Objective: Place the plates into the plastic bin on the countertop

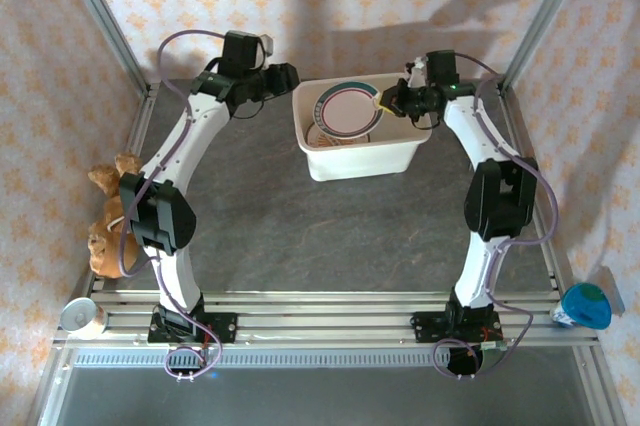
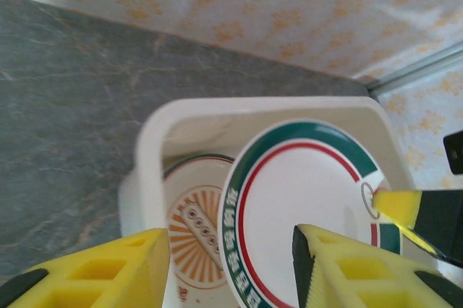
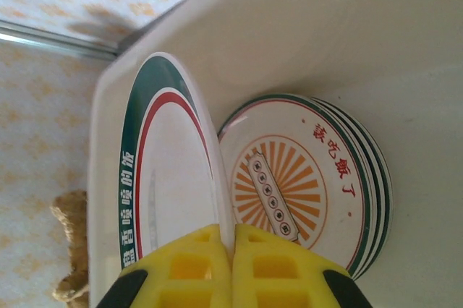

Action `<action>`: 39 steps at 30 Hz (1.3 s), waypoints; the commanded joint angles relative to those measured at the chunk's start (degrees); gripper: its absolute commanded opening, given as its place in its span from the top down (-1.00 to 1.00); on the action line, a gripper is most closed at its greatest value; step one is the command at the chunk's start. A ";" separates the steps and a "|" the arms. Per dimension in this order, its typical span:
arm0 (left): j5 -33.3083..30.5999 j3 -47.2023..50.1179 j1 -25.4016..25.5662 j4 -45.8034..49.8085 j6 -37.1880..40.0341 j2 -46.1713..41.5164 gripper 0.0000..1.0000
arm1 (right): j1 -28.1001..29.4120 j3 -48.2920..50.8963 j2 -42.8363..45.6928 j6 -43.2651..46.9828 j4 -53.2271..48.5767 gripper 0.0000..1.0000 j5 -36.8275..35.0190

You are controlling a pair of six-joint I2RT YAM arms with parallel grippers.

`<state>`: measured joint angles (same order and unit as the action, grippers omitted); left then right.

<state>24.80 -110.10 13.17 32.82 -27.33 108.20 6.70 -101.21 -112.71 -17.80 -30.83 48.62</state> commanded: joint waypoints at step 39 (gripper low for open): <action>-0.03 -7.74 -3.72 6.66 2.62 6.81 0.02 | 2.44 -15.60 -15.99 10.33 -17.06 0.26 -10.21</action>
<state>23.75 -118.65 9.63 40.21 -24.10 115.42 8.95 -115.09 -129.93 -8.16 -46.37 41.56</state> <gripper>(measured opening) 0.490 0.358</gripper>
